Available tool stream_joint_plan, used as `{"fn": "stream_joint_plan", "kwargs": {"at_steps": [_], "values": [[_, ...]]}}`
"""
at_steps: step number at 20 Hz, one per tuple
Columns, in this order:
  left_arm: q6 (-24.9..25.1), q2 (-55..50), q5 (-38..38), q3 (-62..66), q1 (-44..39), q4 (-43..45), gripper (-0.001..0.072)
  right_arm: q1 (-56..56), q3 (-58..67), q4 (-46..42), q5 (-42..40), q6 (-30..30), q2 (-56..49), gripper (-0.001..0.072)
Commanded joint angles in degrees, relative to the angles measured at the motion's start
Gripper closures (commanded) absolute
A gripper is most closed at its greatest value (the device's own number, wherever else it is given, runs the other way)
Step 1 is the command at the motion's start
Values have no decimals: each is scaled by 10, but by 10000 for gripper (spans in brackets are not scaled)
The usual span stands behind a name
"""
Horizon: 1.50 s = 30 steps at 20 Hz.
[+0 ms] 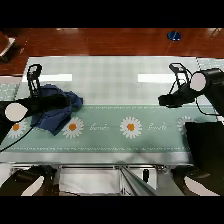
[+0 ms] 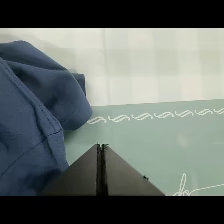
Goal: Fold the shirts.
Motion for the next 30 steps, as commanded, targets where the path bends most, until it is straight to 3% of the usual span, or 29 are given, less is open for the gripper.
{"fn": "stream_joint_plan", "kwargs": {"at_steps": [1, 13, 18, 19, 20, 21, 22, 25, 28, 30], "values": [[0, 0, 0, 0, 0, 0, 687, 0, 0, 0, 0, 0, 0, 688], [0, 0, 0, 0, 0, 0, 688, 1, 0, 0, -2, 0, 0, 688], [0, 0, 49, 0, 0, 0, 682, 1, 0, 3, -84, 1, 0, 688], [0, -1, 78, 0, 0, 0, 566, 1, 0, 0, -92, 1, 0, 687], [0, -1, 112, 0, 0, 0, 267, 0, 0, -8, -104, 2, 0, 616], [3, -1, 149, 1, 2, 4, 201, 1, 0, -20, -117, 9, -1, 344], [15, 0, 162, 9, 12, 26, 201, 0, 0, -30, -122, 4, -1, 291], [17, -1, 158, 24, 75, 118, 201, 0, -2, -57, -80, 5, -1, 294], [17, -42, 54, 24, 146, 176, 202, 3, -22, -35, -69, 5, -1, 295], [14, -94, -10, 24, 169, 168, 202, 3, -37, -8, -84, 7, -1, 296]]}}
